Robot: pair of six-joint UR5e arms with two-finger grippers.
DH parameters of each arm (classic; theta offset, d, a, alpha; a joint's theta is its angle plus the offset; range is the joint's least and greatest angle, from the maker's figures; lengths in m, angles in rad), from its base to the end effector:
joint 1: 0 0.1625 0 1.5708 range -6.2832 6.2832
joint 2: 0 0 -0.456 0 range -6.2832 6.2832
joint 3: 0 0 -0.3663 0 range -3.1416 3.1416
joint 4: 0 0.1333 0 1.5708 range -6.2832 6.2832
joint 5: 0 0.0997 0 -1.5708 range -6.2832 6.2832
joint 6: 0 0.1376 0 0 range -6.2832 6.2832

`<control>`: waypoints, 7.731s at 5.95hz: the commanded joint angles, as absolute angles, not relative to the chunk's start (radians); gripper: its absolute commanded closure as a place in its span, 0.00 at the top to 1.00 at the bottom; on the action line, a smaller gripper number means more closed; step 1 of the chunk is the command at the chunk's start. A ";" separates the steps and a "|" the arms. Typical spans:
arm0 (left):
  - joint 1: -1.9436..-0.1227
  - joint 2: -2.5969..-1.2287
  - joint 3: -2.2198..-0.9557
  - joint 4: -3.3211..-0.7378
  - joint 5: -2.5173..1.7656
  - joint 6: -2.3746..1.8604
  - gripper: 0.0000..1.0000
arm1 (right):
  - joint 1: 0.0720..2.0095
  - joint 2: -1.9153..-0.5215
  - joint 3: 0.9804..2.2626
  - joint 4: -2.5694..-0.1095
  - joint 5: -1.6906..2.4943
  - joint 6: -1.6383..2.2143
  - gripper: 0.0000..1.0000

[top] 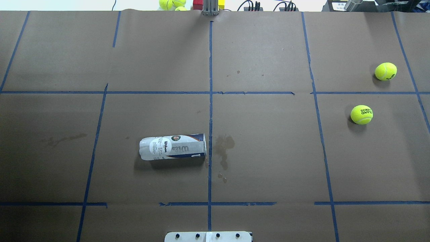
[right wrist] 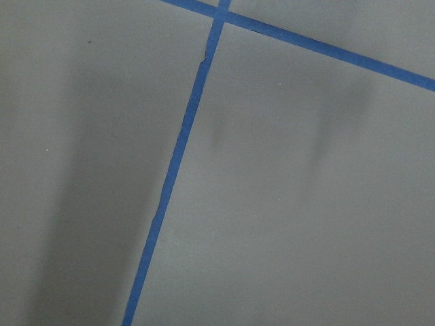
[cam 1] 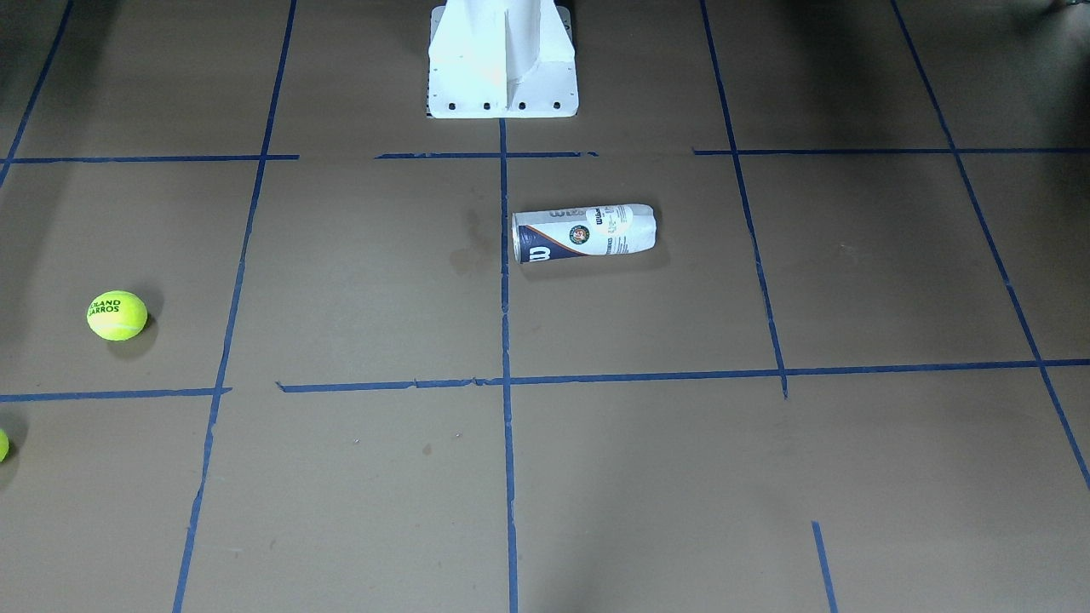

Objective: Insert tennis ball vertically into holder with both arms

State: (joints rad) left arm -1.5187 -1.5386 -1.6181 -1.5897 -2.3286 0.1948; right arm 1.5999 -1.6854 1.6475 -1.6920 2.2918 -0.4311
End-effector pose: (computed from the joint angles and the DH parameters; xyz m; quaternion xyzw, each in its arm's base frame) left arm -0.0150 -0.4560 0.7092 0.0421 0.3678 0.1206 0.9211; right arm 0.0540 -0.3946 0.7472 0.0078 -0.3593 -0.1588 0.9196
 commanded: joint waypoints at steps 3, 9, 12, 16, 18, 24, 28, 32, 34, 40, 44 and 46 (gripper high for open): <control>-1.519 -1.511 -1.649 -1.594 -2.327 0.193 1.00 | 1.600 -1.686 1.666 -1.692 2.298 -0.428 1.00; -1.514 -1.605 -1.804 -1.845 -2.336 0.193 1.00 | 1.600 -1.641 1.786 -1.693 2.296 -0.416 1.00; -1.417 -1.610 -1.807 -2.120 -2.336 0.074 1.00 | 1.600 -1.643 1.781 -1.694 2.298 -0.414 1.00; -1.153 -1.785 -1.886 -2.223 -2.329 -0.001 1.00 | 1.600 -1.644 1.778 -1.694 2.299 -0.413 1.00; -1.027 -1.842 -1.893 -2.188 -2.329 -0.060 1.00 | 1.601 -1.644 1.778 -1.694 2.298 -0.414 1.00; -0.745 -2.234 -1.927 -1.523 -2.060 -0.054 1.00 | 1.600 -1.644 1.784 -1.694 2.299 -0.414 1.00; -0.490 -2.353 -1.908 -1.220 -1.679 0.079 1.00 | 1.600 -1.646 1.779 -1.694 2.304 -0.414 1.00; -0.362 -2.437 -1.725 -1.160 -1.497 0.089 1.00 | 1.600 -1.647 1.778 -1.694 2.306 -0.413 1.00; -0.350 -2.469 -1.659 -1.163 -1.479 0.080 1.00 | 1.600 -1.647 1.776 -1.694 2.306 -0.413 1.00; -0.325 -2.468 -1.609 -1.193 -1.479 -0.015 1.00 | 1.600 -1.646 1.773 -1.694 2.306 -0.414 1.00; -0.325 -2.467 -1.546 -1.292 -1.485 -0.015 1.00 | 1.600 -1.646 1.775 -1.694 2.306 -0.414 1.00; -0.325 -2.451 -1.549 -1.293 -1.485 -0.014 0.99 | 1.600 -1.646 1.773 -1.694 2.306 -0.413 1.00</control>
State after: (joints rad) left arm -0.3252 -2.4606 -1.5483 -1.2905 -1.4846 -0.0135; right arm 1.5999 -1.6459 1.7746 -1.6935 2.3056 -0.4138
